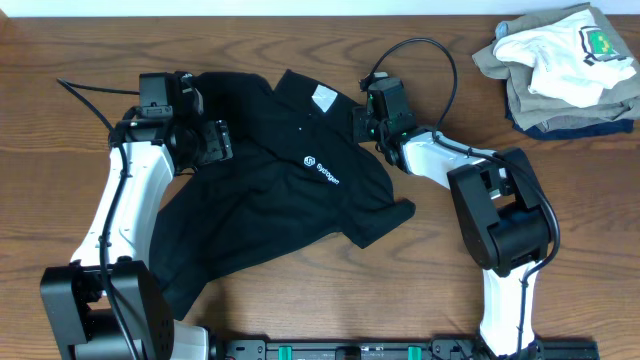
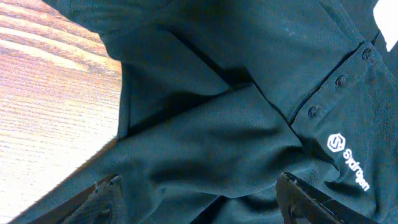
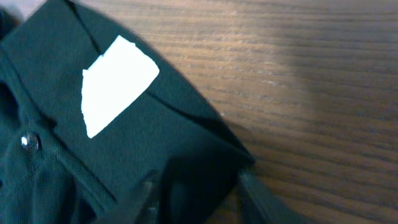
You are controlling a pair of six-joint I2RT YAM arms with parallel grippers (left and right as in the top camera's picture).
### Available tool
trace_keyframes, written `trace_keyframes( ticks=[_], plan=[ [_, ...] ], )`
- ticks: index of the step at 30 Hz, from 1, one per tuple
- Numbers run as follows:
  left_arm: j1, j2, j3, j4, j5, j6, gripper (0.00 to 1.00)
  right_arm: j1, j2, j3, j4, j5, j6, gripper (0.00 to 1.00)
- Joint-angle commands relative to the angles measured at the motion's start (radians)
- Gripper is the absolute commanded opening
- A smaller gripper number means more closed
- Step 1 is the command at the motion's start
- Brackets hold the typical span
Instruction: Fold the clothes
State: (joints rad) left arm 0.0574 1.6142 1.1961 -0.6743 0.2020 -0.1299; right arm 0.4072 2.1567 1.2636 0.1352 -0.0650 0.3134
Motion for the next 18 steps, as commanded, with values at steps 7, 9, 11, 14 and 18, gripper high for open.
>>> trace_keyframes(
  ticks=[7, 9, 11, 14, 18],
  plan=[
    [0.004, 0.006, 0.005, -0.003, -0.014, 0.01, 0.8, 0.005, 0.04, 0.015, 0.03, 0.022, 0.008, 0.01],
    [0.004, 0.006, 0.005, -0.003, -0.014, 0.01, 0.8, -0.011, 0.039, 0.031, 0.024, 0.035, 0.008, 0.01],
    [0.004, 0.006, 0.005, -0.004, -0.012, 0.01, 0.8, -0.036, 0.035, 0.058, -0.002, 0.036, 0.008, 0.01],
    [0.003, 0.006, 0.005, -0.02, -0.012, 0.01, 0.8, -0.086, 0.022, 0.111, -0.072, 0.036, 0.007, 0.01],
    [0.003, 0.008, -0.003, -0.036, -0.012, 0.01, 0.8, -0.159, 0.014, 0.201, -0.183, 0.035, -0.015, 0.01]
  ],
)
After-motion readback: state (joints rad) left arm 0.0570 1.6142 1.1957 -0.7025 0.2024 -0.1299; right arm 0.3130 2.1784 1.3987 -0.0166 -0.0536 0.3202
